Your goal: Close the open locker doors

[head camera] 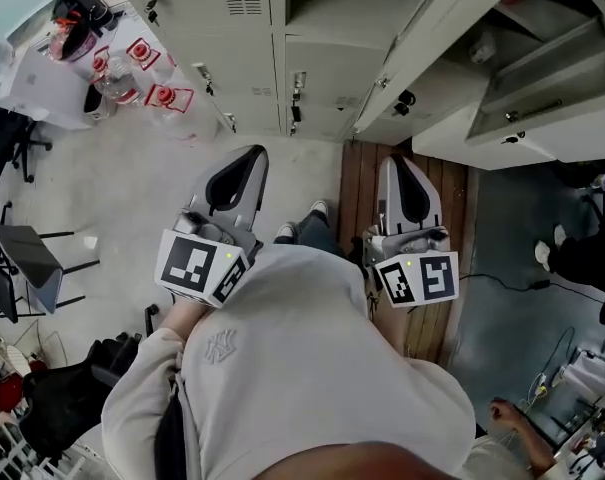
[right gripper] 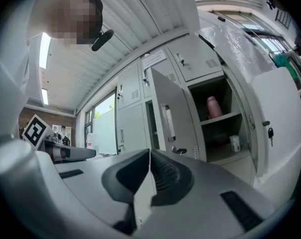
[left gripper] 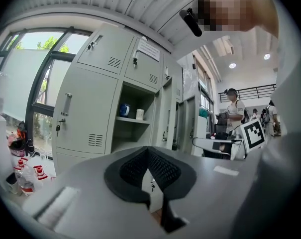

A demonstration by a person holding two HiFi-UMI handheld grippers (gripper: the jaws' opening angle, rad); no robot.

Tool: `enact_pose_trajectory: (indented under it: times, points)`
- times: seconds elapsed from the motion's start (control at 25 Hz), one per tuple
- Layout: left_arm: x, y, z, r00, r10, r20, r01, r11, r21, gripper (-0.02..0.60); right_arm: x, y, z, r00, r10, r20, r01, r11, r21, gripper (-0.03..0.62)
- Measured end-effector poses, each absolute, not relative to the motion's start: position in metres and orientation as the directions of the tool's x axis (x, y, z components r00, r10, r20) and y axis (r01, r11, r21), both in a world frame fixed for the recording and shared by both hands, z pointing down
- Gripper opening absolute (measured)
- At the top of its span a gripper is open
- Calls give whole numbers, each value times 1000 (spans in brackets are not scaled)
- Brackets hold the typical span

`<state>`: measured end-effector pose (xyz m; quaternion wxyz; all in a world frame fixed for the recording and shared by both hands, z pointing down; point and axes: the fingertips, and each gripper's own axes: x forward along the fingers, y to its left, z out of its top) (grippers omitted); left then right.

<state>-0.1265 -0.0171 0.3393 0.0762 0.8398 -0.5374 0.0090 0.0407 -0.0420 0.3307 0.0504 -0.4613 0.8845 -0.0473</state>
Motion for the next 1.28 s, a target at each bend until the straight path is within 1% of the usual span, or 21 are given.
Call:
enact_pose_trajectory:
  times: [0.16, 0.28, 0.48, 0.52, 0.6, 0.8, 1.12, 1.28]
  points:
    - [-120, -41, 333, 384, -920, 84, -920, -373, 120, -2, 52, -76, 314, -590, -804, -79, -796, 595, -110, 12]
    - [-109, -59, 325, 360, -930, 67, -928, -350, 126, -2, 59, -100, 298, -634, -765, -109, -758, 644, -107, 12]
    - [-96, -85, 324, 310, -950, 41, -944, -302, 131, -2, 56, -125, 277, -769, -616, -170, -595, 788, -158, 15]
    - [-95, -88, 325, 298, -954, 37, -948, -291, 131, -2, 56, -127, 274, -789, -586, -185, -564, 810, -163, 27]
    - [-93, -93, 329, 279, -959, 41, -953, -272, 132, -2, 53, -129, 270, -824, -531, -197, -507, 847, -161, 87]
    - [-95, -103, 328, 240, -970, 46, -966, -233, 115, -2, 41, -131, 266, -884, -421, -204, -395, 906, -154, 92]
    - [-103, -114, 329, 222, -974, 55, -971, -215, 109, -2, 9, -141, 266, -919, -338, -203, -311, 938, -156, 91]
    - [-122, -120, 328, 213, -976, 55, -973, -206, 107, -2, -14, -151, 266, -924, -337, -181, -317, 939, -132, 91]
